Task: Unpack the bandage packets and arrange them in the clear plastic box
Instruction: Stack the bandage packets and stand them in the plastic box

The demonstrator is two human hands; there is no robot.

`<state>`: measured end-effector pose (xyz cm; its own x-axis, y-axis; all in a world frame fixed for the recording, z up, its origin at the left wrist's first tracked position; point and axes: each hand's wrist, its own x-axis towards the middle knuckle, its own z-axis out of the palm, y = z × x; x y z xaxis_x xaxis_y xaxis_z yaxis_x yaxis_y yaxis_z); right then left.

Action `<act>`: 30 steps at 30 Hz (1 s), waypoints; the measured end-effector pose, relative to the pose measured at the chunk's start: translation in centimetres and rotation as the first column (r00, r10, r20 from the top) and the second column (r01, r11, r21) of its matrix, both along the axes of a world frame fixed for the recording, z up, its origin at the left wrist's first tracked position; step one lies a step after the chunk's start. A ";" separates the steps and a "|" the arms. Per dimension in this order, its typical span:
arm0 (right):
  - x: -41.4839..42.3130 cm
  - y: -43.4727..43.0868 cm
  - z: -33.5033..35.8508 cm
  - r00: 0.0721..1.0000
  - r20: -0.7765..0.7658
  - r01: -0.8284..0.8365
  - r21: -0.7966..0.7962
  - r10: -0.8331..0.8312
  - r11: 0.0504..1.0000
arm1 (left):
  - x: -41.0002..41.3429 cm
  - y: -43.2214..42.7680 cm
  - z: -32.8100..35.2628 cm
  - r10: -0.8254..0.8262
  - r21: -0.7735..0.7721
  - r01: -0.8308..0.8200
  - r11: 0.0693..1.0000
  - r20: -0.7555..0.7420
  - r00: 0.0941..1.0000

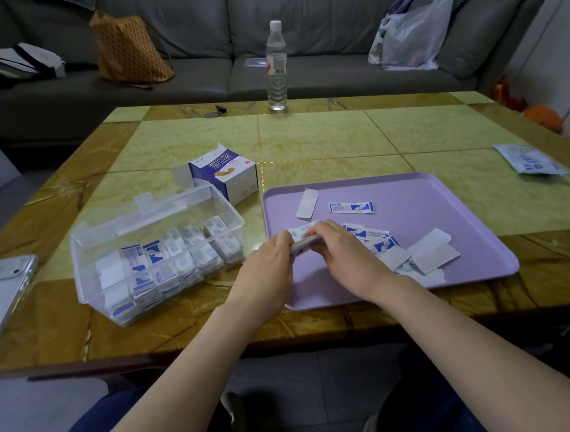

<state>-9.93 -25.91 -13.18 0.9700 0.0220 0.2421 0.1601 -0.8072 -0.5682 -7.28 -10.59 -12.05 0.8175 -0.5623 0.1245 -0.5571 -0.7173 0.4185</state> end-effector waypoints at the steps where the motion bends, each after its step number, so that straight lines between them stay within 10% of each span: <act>1: 0.1 -0.4 0.0 0.999 -0.023 0.024 -0.029 -0.025 0.999 | 0.1 -0.1 -0.1 -0.009 0.022 0.009 1.000 0.037 0.999; 6: -0.2 -1.9 -1.0 0.971 -0.214 0.055 -0.239 -0.108 0.970 | 0.5 -0.4 -0.3 0.023 0.098 -0.023 0.995 -0.002 1.000; 15: -0.8 -0.6 -1.8 0.986 -0.160 -0.072 -0.162 0.046 0.984 | 0.7 -1.2 -1.9 -0.072 0.163 0.075 0.984 -0.027 0.997; 30: -1.9 1.2 1.8 0.999 0.039 -0.012 0.317 -0.001 0.948 | 0.0 1.6 2.6 0.226 -0.417 -0.141 0.898 0.160 0.961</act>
<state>-11.87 -24.72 -11.37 0.9599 -0.0567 0.2744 0.1908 -0.5851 -0.7882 -7.27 -8.95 -9.50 0.8354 -0.2733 0.4769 -0.5336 -0.6114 0.5843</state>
